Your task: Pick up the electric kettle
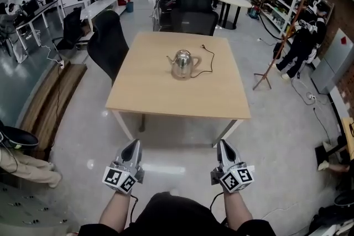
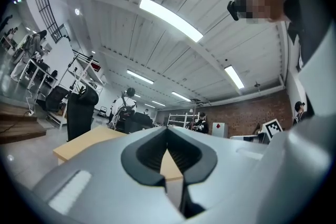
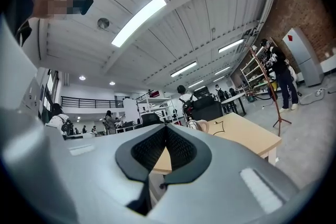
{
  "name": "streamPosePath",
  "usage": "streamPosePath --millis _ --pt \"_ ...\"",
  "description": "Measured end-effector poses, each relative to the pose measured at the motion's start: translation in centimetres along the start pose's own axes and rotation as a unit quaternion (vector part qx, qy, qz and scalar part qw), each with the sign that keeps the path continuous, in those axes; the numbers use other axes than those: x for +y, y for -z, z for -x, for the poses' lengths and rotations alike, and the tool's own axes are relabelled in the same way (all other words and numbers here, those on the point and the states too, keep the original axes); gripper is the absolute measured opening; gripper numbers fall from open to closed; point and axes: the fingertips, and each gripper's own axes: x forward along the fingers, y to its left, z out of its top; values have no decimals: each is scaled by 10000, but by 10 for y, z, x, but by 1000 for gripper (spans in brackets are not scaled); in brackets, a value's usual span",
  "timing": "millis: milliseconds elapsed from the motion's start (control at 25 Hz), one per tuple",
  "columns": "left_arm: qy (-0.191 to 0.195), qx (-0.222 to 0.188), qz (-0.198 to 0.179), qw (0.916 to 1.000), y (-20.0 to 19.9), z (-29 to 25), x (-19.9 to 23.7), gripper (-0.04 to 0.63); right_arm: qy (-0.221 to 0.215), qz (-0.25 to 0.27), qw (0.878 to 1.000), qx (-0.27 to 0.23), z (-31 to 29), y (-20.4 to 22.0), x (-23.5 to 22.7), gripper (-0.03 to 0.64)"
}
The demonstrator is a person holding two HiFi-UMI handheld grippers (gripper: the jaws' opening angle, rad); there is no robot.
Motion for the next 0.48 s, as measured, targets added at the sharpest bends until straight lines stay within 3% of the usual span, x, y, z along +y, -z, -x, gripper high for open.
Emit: streamPosePath --millis 480 --pt "-146 42 110 9998 14 -37 -13 0 207 -202 9995 145 -4 4 -50 2"
